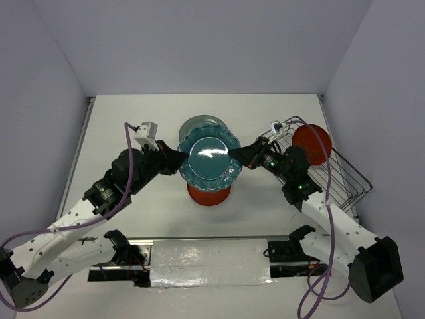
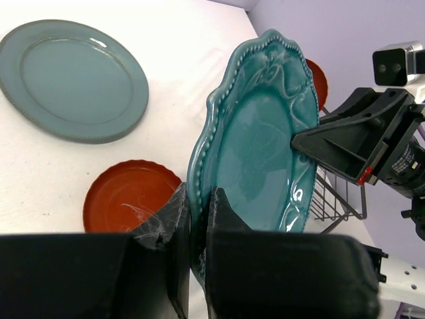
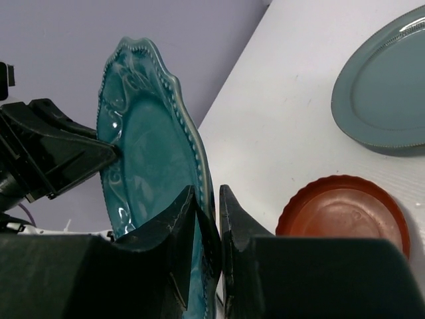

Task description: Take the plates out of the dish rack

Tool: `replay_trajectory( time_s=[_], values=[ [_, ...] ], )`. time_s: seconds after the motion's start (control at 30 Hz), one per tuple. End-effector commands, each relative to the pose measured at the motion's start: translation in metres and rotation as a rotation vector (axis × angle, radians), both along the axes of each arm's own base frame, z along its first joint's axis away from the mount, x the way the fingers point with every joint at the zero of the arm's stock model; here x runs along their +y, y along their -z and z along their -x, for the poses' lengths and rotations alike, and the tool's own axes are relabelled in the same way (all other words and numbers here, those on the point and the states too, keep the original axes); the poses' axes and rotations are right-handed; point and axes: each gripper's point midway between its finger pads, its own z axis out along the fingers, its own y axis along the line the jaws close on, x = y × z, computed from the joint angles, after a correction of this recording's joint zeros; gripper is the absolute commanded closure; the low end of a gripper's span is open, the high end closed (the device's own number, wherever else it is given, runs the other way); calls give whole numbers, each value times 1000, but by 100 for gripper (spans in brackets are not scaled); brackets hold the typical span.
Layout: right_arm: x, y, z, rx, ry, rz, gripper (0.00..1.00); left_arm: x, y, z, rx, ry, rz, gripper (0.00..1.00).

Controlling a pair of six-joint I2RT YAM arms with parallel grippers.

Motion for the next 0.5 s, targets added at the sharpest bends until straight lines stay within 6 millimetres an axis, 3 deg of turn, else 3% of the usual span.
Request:
replay_trajectory(
  time_s=[0.0,0.03,0.3,0.47],
  values=[
    [11,-22,4,-130,-29,-13,86,-7,-30,-9,-77,-22,81,100],
    [12,-19,4,-130,-36,-4,78,-4,-21,-10,-41,-44,55,100],
    [10,7,-7,-98,-1,53,55,10,-24,-37,-7,-121,150,100],
    [5,18,-12,-75,39,87,48,36,-27,-68,4,-191,147,100]
  ],
)
